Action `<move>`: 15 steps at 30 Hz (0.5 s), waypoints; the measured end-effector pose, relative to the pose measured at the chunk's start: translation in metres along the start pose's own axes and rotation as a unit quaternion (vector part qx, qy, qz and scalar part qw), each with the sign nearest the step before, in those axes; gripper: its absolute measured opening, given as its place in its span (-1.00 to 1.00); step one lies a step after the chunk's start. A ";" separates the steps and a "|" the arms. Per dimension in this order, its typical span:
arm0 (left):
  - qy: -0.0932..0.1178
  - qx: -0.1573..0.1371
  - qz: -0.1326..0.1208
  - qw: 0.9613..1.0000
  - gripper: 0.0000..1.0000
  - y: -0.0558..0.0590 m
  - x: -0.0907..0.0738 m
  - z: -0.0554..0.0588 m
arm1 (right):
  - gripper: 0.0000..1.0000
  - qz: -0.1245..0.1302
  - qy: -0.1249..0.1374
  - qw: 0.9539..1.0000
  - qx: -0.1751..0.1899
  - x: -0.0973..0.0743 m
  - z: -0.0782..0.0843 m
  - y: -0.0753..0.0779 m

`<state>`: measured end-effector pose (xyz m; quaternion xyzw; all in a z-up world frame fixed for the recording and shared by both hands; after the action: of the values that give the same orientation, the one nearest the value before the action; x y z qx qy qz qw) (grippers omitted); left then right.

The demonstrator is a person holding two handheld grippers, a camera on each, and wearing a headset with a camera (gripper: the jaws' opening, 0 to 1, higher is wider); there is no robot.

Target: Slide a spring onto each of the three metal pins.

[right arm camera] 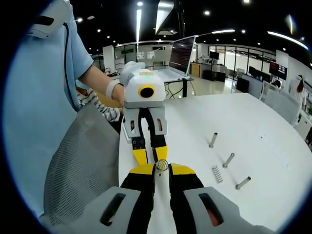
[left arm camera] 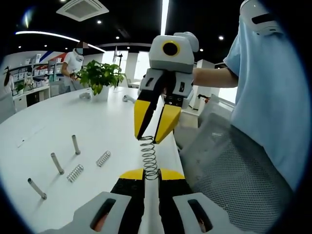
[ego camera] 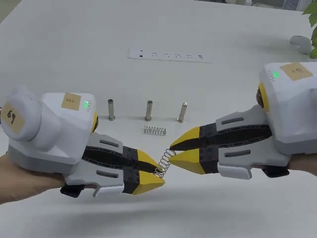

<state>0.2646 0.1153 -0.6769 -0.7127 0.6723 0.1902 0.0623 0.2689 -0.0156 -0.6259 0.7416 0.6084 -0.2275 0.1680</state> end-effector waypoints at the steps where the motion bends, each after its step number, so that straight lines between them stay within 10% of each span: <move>1: 0.000 0.000 0.000 1.000 -0.97 0.000 0.000 0.000 | -0.84 0.000 0.000 1.000 0.000 0.000 0.000 0.000; 15: 0.006 -0.004 -0.006 1.000 -0.97 -0.002 0.000 -0.003 | -0.84 0.010 -0.018 0.999 -0.048 -0.001 -0.007 -0.004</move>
<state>0.2669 0.1147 -0.6748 -0.7184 0.6673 0.1885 0.0564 0.2654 -0.0120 -0.6193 0.7343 0.6084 -0.2092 0.2166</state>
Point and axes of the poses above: the centre of the closed fingertips' face, and the gripper's own axes: x roughly forward along the fingers, y roughly to its right, z roughly out of its underside, the point moved 8 cm from there along -x, roughly backward along the fingers, and after that the axes turned 2 degrees about z, right-handed, at the moved point
